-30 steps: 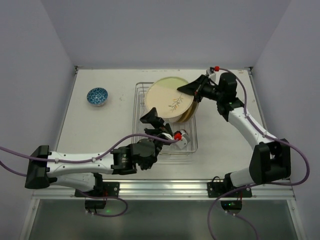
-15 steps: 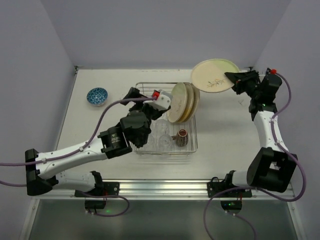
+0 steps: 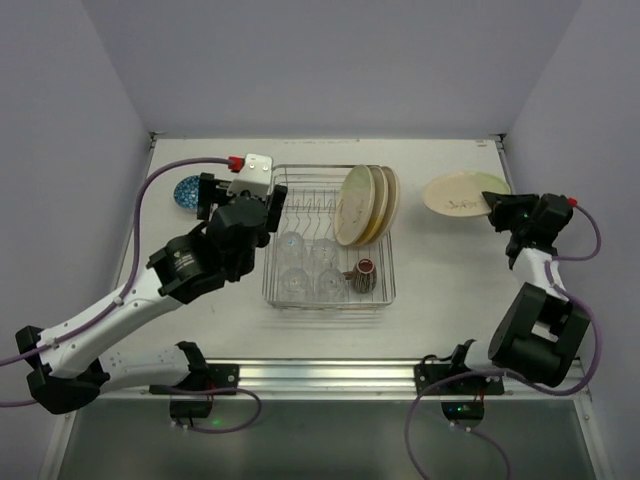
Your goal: Unload the mixed dishes from the dish rack
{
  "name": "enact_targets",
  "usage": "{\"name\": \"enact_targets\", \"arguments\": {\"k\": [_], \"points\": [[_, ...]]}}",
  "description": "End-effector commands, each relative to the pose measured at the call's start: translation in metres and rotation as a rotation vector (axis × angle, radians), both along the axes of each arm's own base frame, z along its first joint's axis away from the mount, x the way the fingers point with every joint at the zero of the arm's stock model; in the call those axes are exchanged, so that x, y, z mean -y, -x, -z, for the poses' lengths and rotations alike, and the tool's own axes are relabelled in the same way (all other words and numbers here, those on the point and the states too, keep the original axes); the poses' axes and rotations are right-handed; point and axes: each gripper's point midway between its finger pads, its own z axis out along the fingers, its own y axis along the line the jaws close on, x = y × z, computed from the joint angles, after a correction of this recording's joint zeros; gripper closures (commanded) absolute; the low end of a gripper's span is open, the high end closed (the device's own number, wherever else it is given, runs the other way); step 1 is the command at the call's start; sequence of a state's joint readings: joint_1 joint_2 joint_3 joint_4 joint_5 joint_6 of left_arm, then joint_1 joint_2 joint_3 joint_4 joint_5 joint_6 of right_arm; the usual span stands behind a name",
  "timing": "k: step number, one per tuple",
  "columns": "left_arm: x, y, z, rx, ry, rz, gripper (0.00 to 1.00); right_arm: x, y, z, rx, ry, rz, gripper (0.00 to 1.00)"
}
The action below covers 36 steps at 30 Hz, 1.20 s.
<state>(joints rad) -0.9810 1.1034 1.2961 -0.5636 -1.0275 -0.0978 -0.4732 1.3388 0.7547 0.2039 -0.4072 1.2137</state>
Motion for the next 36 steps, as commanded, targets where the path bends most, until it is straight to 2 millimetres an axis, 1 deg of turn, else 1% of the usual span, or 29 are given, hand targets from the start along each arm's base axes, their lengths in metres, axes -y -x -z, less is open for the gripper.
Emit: {"name": "enact_targets", "arguments": {"k": [1,3,4,5,6,7,9,10,11,13,14,16,17,18,20,21,23,24,26,28,29,30,31,32,34,35,36], "points": [[-0.007,0.006,0.016,-0.021,0.048,0.009,0.00,0.008,-0.031,-0.042,0.236,0.107,-0.052,1.00],[-0.011,0.007,0.022,-0.024,0.033,-0.006,0.00,0.008,-0.037,-0.034,0.234,0.106,-0.075,1.00],[-0.013,0.008,0.026,-0.027,0.029,-0.013,0.00,0.010,-0.041,-0.022,0.212,0.099,-0.076,1.00],[-0.013,0.008,0.025,-0.025,0.037,-0.012,0.00,0.011,-0.043,-0.019,0.206,0.102,-0.079,1.00],[-0.013,0.008,0.025,-0.023,0.045,-0.008,0.00,0.011,-0.044,-0.014,0.197,0.106,-0.085,0.99],[-0.013,0.008,0.025,-0.020,0.049,-0.008,0.00,0.012,-0.047,-0.001,0.171,0.093,-0.090,0.94],[-0.015,0.009,0.024,-0.013,0.056,-0.008,0.00,0.008,-0.050,0.008,0.158,0.074,-0.123,0.92],[-0.015,0.008,0.023,-0.011,0.061,-0.007,0.00,0.008,-0.051,0.019,0.140,0.061,-0.130,0.90],[-0.015,0.009,0.024,-0.013,0.060,-0.004,0.00,0.008,-0.052,0.024,0.129,0.054,-0.132,0.89],[-0.013,0.008,0.026,-0.017,0.051,0.008,0.00,0.007,-0.055,0.031,0.121,0.038,-0.149,0.88],[-0.014,0.008,0.028,-0.021,0.045,0.005,0.00,0.005,-0.056,0.043,0.100,0.015,-0.162,0.86],[-0.013,0.008,0.030,-0.022,0.043,0.007,0.00,0.007,-0.057,0.050,0.086,0.009,-0.153,0.78],[-0.013,0.008,0.030,-0.022,0.044,0.008,0.00,0.007,-0.058,0.056,0.070,0.003,-0.149,0.72],[-0.014,0.008,0.030,-0.023,0.043,0.008,0.00,0.009,-0.057,0.060,0.056,0.005,-0.139,0.57],[-0.014,0.008,0.030,-0.023,0.043,0.007,0.00,0.008,-0.057,0.066,0.023,0.001,-0.139,0.48],[-0.014,0.008,0.031,-0.025,0.039,0.008,0.00,0.006,-0.054,0.075,-0.025,-0.004,-0.132,0.36],[-0.013,0.008,0.034,-0.032,0.033,0.012,0.00,0.008,-0.053,0.075,-0.057,0.010,-0.116,0.29],[-0.013,0.008,0.036,-0.037,0.030,0.010,0.00,0.009,-0.051,0.081,-0.105,0.004,-0.097,0.28],[-0.012,0.007,0.039,-0.045,0.026,0.010,0.00,0.010,-0.049,0.085,-0.140,0.001,-0.091,0.27],[-0.013,0.007,0.039,-0.049,0.022,0.007,0.00,0.010,-0.046,0.094,-0.223,-0.015,-0.083,0.26],[-0.013,0.007,0.040,-0.051,0.026,0.006,0.00,0.011,-0.044,0.098,-0.259,0.014,-0.094,0.24],[-0.014,0.006,0.039,-0.051,0.026,0.001,0.00,0.012,-0.042,0.105,-0.349,0.039,-0.073,0.23],[-0.015,0.005,0.039,-0.053,0.027,-0.006,0.00,0.013,-0.039,0.109,-0.394,0.061,-0.072,0.22],[-0.019,0.004,0.039,-0.057,0.031,-0.023,0.00,0.007,-0.038,0.112,-0.424,0.099,-0.093,0.20],[-0.023,0.000,0.041,-0.068,0.035,-0.040,0.00,0.009,-0.035,0.112,-0.458,0.123,-0.073,0.20],[-0.028,-0.003,0.041,-0.070,0.040,-0.060,0.00,0.007,-0.033,0.113,-0.470,0.130,-0.074,0.20],[-0.029,-0.004,0.042,-0.072,0.047,-0.063,0.00,0.006,-0.033,0.112,-0.475,0.137,-0.069,0.20]]}}
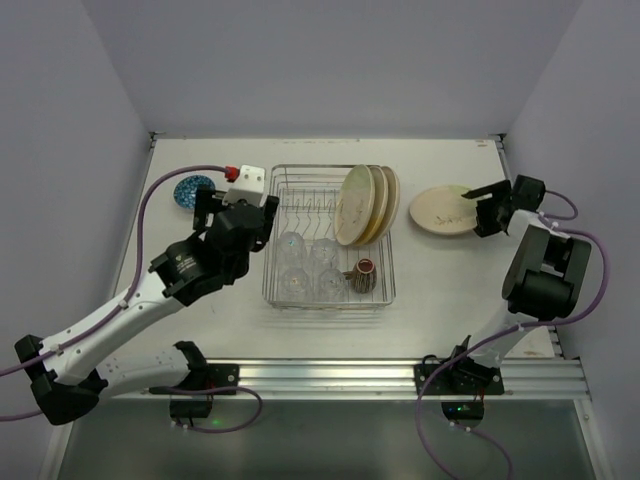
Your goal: Unload the mixed dishes from the dish rack
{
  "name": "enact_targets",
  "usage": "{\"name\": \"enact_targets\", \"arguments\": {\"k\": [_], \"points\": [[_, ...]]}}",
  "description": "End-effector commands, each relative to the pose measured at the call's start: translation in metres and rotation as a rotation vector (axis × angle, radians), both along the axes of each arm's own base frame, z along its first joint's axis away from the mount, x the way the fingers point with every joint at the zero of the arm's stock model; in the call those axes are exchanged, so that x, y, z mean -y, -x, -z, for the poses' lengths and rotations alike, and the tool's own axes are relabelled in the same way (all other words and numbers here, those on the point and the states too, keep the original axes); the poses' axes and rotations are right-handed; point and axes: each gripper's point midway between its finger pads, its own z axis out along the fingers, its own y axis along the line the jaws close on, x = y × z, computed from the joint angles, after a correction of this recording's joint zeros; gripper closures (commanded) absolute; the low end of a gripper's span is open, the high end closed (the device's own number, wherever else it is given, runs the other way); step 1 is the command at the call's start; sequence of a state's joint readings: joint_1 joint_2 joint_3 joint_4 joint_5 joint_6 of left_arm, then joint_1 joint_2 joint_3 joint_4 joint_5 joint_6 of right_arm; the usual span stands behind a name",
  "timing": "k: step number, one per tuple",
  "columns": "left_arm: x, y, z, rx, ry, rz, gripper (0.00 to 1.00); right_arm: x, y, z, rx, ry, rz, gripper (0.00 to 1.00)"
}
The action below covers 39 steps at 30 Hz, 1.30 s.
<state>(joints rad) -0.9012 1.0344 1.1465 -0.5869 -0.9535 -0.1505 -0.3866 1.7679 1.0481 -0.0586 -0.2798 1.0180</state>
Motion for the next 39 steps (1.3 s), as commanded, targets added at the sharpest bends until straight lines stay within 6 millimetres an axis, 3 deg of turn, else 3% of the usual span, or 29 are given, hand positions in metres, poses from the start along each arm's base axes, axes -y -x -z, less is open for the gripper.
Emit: {"name": "enact_targets", "arguments": {"k": [1,10,14,20,24,25,27,28,29,30,31,32,34,35,36,38,39], "points": [[-0.008,-0.007,-0.005,0.007,0.070,-0.048,0.00,0.002,0.012,0.003,-0.104,0.088,0.006,0.20],[-0.017,-0.012,0.006,-0.040,0.079,-0.064,0.00,0.002,0.014,0.018,-0.238,0.174,-0.016,0.20],[-0.031,-0.019,0.008,-0.053,0.113,-0.122,0.00,0.005,0.017,0.019,-0.289,0.191,-0.015,0.18],[-0.054,-0.033,0.014,-0.085,0.191,-0.193,0.00,0.005,0.023,0.003,-0.290,0.233,-0.019,0.13],[-0.068,-0.034,0.017,-0.080,0.224,-0.259,0.00,0.003,0.026,-0.047,-0.196,0.342,-0.047,0.04],[-0.071,-0.034,0.021,-0.085,0.243,-0.278,0.00,0.000,0.029,-0.077,-0.129,0.400,-0.070,0.01],[-0.077,-0.032,0.021,-0.077,0.268,-0.309,0.00,-0.024,0.031,-0.106,-0.038,0.459,-0.145,0.01],[-0.080,-0.030,0.023,-0.080,0.276,-0.325,0.00,-0.033,0.039,-0.137,0.041,0.515,-0.182,0.01],[-0.082,-0.026,0.025,-0.072,0.293,-0.337,0.00,-0.058,0.040,-0.153,0.117,0.524,-0.263,0.01],[-0.084,-0.024,0.026,-0.067,0.303,-0.344,0.00,-0.070,0.046,-0.159,0.153,0.526,-0.310,0.01],[-0.083,-0.022,0.027,-0.069,0.315,-0.336,0.00,-0.081,0.057,-0.182,0.231,0.556,-0.343,0.01],[-0.085,-0.016,0.029,-0.064,0.323,-0.333,0.00,-0.103,0.062,-0.189,0.293,0.550,-0.422,0.01],[-0.086,-0.012,0.030,-0.060,0.318,-0.313,0.00,-0.120,0.074,-0.203,0.339,0.579,-0.488,0.05],[-0.088,-0.007,0.027,-0.042,0.329,-0.303,0.00,-0.138,0.083,-0.215,0.369,0.584,-0.549,0.08],[-0.089,-0.004,0.037,-0.054,0.317,-0.295,0.00,-0.148,0.088,-0.218,0.364,0.591,-0.594,0.11],[-0.088,-0.001,0.038,-0.017,0.344,-0.268,0.00,-0.166,0.095,-0.220,0.315,0.638,-0.686,0.16],[-0.088,-0.001,0.049,-0.021,0.344,-0.267,0.00,-0.165,0.095,-0.219,0.283,0.673,-0.684,0.19]]}}
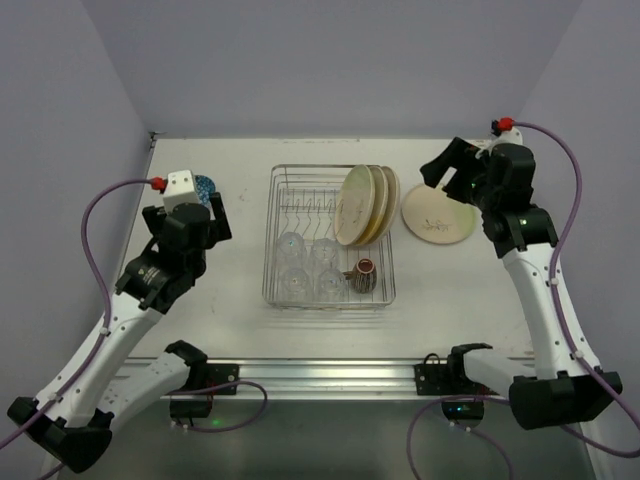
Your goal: Unload the mixed dishes from the dish rack
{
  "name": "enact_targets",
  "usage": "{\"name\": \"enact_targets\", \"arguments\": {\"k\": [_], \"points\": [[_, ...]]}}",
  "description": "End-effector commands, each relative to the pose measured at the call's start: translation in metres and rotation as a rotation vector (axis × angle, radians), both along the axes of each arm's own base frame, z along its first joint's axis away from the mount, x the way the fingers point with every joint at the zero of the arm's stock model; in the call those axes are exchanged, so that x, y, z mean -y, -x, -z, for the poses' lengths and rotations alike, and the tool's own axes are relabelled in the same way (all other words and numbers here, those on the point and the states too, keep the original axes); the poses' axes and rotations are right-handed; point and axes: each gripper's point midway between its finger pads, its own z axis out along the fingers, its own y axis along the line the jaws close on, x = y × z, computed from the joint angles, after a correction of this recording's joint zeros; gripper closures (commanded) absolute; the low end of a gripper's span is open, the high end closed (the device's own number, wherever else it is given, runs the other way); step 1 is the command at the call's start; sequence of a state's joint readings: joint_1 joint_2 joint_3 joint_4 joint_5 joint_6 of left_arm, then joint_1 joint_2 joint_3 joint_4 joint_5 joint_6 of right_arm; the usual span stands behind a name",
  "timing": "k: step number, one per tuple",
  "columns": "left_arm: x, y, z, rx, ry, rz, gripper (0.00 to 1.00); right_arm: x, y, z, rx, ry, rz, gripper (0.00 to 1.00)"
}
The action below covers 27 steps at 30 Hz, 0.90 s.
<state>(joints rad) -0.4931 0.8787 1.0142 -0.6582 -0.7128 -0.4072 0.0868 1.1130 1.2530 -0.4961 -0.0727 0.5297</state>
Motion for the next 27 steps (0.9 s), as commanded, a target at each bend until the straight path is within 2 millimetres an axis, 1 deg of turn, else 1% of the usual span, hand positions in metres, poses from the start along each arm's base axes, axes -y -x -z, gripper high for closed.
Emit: {"name": "enact_targets", "arguments": {"k": [1,2,3,4,5,6,7,8,9,10,15,16,17,19,20,24,27], "points": [[0.002,0.000,0.011,0.045,0.044,0.009,0.00,-0.019,0.006,0.027,-0.142,0.156,-0.091,0.21],[0.002,0.001,0.012,0.043,0.045,0.012,0.00,-0.022,0.004,0.027,-0.162,0.168,-0.096,0.22],[0.003,0.001,0.015,0.035,0.040,0.015,0.00,-0.018,0.002,0.028,-0.172,0.202,-0.066,0.26],[0.003,0.001,0.017,0.028,0.032,0.021,0.00,-0.020,0.000,0.030,-0.183,0.223,-0.074,0.28],[0.005,0.001,0.020,0.020,0.031,0.030,0.00,-0.028,-0.003,0.036,-0.209,0.240,-0.096,0.29],[0.008,0.000,0.021,0.018,0.036,0.044,0.00,-0.031,-0.005,0.039,-0.224,0.264,-0.113,0.30],[0.013,0.000,0.028,0.002,0.041,0.079,0.00,-0.037,-0.006,0.043,-0.240,0.278,-0.133,0.30],[0.015,-0.001,0.030,-0.001,0.042,0.089,0.00,-0.039,-0.008,0.042,-0.252,0.293,-0.141,0.30],[0.015,-0.001,0.034,-0.012,0.040,0.091,0.00,-0.042,-0.012,0.054,-0.290,0.319,-0.153,0.31],[0.016,-0.001,0.035,-0.018,0.040,0.095,0.00,-0.044,-0.014,0.056,-0.297,0.333,-0.156,0.31],[0.018,0.000,0.034,-0.011,0.046,0.104,0.00,-0.054,-0.027,0.066,-0.306,0.339,-0.192,0.36],[0.019,0.000,0.035,-0.014,0.045,0.114,0.00,-0.055,-0.031,0.074,-0.323,0.343,-0.199,0.36],[0.020,0.000,0.036,-0.015,0.047,0.122,0.00,-0.057,-0.033,0.075,-0.326,0.344,-0.205,0.37],[0.022,-0.001,0.038,-0.023,0.044,0.132,0.00,-0.057,-0.038,0.086,-0.363,0.357,-0.202,0.40],[0.023,-0.001,0.038,-0.027,0.042,0.133,0.00,-0.057,-0.040,0.087,-0.371,0.360,-0.199,0.43],[0.024,-0.001,0.038,-0.027,0.044,0.140,0.00,-0.063,-0.048,0.095,-0.373,0.350,-0.208,0.48],[0.023,-0.001,0.038,-0.023,0.044,0.140,0.00,-0.064,-0.053,0.106,-0.406,0.356,-0.209,0.51]]}}
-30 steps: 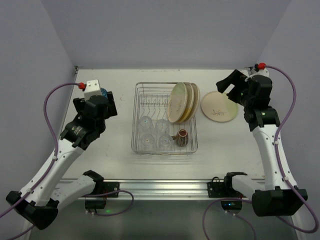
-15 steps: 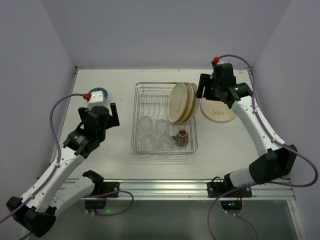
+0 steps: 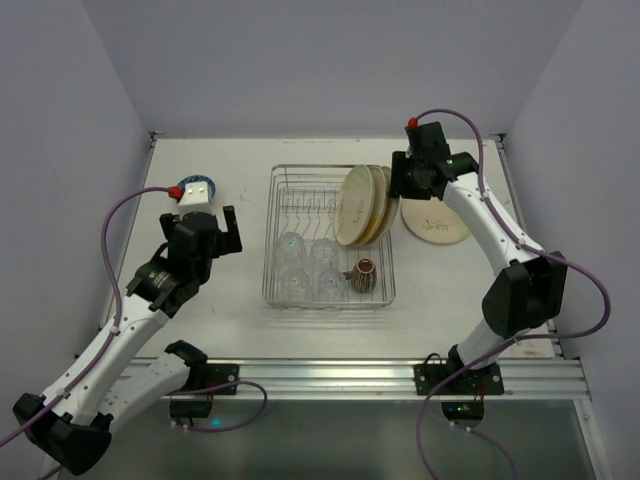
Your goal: Unload the mixed dishes from the dish rack
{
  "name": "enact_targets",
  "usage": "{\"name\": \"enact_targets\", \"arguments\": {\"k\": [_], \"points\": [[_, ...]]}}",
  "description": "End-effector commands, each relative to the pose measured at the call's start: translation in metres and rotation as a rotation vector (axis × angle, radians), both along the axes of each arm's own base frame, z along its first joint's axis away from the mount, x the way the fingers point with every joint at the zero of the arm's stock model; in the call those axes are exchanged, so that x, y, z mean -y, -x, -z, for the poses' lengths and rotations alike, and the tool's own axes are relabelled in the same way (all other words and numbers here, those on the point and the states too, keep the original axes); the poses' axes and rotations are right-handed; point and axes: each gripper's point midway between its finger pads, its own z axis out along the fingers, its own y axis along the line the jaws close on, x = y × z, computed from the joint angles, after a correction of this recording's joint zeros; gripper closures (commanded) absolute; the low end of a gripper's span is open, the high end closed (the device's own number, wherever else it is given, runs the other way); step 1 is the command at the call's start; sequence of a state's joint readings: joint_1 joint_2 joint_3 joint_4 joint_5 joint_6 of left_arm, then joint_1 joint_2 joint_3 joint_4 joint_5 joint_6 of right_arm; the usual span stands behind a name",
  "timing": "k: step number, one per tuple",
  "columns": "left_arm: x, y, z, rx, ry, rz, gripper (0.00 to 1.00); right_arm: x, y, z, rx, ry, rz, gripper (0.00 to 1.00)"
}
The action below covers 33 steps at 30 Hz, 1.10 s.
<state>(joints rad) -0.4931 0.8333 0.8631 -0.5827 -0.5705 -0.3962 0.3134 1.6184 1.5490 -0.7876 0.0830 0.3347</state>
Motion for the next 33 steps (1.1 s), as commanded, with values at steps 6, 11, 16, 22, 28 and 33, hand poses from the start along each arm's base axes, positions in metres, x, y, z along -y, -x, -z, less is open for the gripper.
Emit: {"name": "enact_targets", "arguments": {"k": [6,11,16,22,28,33], "points": [[0.003,-0.005,-0.007,0.038,0.006,0.020,0.00,-0.009,-0.015,0.001,0.014,-0.015,-0.009,0.55],[0.004,-0.005,-0.006,0.037,0.007,0.024,0.00,-0.012,-0.015,0.011,-0.007,-0.016,-0.014,0.60],[0.004,-0.005,-0.006,0.037,0.008,0.028,0.00,-0.016,-0.016,0.019,-0.020,-0.029,-0.021,0.61],[0.005,-0.005,-0.006,0.038,0.009,0.032,0.00,-0.018,-0.017,0.024,-0.032,-0.034,-0.022,0.69],[0.006,-0.006,-0.006,0.035,0.009,0.037,0.00,-0.015,-0.017,0.017,-0.013,-0.042,0.000,0.86],[0.006,-0.005,-0.007,0.037,0.009,0.039,0.00,-0.015,-0.018,0.005,0.022,-0.055,0.020,1.00]]}}
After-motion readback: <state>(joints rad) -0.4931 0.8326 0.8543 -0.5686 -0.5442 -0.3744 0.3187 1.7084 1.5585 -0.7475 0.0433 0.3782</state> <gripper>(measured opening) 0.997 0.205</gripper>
